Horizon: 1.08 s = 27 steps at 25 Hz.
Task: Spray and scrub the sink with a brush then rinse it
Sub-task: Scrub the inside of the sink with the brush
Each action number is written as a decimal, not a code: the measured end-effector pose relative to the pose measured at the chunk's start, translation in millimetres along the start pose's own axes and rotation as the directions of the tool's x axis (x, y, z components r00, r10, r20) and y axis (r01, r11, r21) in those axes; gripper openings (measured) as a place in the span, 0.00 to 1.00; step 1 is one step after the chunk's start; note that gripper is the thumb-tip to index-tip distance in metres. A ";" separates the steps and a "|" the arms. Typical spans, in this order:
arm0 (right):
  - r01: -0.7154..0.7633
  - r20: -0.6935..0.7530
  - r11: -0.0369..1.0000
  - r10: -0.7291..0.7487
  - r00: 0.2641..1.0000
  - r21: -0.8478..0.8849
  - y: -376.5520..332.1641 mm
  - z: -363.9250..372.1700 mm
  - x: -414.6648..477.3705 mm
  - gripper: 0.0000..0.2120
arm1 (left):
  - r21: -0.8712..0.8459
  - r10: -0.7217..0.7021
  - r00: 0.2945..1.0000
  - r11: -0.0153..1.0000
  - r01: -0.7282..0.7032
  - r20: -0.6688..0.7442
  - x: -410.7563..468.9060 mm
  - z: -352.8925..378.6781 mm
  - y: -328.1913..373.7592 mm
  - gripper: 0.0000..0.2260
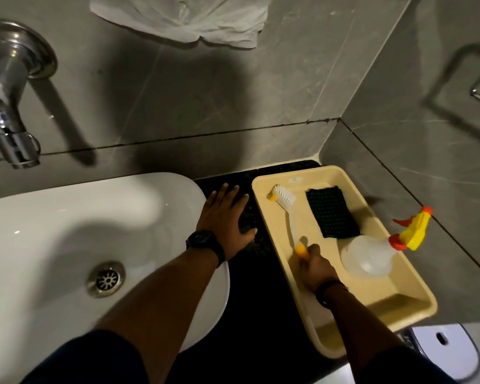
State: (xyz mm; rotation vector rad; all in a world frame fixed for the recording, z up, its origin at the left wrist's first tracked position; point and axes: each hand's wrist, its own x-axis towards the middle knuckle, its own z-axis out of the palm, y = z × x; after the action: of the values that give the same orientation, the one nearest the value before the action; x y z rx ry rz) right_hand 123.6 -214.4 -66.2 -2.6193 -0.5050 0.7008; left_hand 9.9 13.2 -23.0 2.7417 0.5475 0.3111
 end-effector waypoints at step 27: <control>0.274 0.155 0.863 -0.229 0.961 -0.425 -297.6 127.0 -174.9 0.40 | 0.134 -0.473 0.873 0.864 0.486 -0.118 -306.0 -151.0 -245.9 0.41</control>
State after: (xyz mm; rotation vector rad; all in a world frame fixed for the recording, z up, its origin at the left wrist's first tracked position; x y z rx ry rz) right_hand -157.4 0.8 33.6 -2.8544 -1.1374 0.6963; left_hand -389.5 145.1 -16.3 2.6259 1.2986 0.2606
